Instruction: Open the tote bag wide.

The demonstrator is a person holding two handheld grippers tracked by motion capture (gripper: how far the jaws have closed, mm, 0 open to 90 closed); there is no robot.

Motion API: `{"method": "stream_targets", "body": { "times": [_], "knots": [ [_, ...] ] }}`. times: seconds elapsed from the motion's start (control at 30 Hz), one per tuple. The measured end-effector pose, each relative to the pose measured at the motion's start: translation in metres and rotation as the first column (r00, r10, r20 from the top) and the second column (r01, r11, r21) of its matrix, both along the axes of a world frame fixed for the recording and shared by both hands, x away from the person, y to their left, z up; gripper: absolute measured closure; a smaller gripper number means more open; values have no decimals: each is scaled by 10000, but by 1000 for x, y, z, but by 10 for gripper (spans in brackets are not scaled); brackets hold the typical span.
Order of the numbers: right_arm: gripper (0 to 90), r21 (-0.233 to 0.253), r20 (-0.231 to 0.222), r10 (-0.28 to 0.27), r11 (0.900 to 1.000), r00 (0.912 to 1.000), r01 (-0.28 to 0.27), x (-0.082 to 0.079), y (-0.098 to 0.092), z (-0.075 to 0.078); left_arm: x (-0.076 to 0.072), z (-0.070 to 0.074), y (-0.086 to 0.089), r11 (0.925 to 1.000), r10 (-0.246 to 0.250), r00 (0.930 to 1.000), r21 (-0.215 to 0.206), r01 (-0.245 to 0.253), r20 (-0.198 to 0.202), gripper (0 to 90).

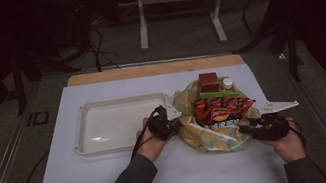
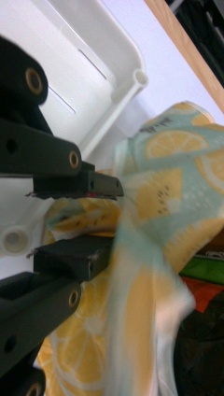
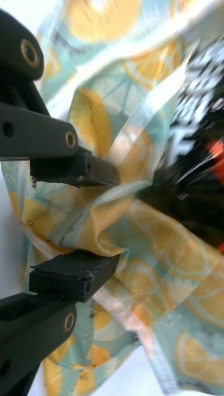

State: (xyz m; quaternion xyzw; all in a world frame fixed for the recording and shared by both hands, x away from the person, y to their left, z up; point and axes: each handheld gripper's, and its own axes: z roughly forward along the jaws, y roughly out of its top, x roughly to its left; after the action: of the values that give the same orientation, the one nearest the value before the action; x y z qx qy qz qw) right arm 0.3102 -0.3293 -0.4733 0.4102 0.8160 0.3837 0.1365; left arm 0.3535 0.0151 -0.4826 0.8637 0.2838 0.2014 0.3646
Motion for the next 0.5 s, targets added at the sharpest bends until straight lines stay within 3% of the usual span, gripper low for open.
{"method": "stream_targets", "body": {
  "times": [0.2, 0.5],
  "knots": [
    [547, -206, -179, -208, 9996, 9996, 205, -1, -3, -4, -3, 3, 13, 9999, 153, 9999, -80, -153, 37, 616],
    [498, 246, 282, -2, 9997, 9996, -5, -14, -14, 14, -8, 7, 34, 9986, 532, 9986, 27, -532, 4, 587]
  ]
}}
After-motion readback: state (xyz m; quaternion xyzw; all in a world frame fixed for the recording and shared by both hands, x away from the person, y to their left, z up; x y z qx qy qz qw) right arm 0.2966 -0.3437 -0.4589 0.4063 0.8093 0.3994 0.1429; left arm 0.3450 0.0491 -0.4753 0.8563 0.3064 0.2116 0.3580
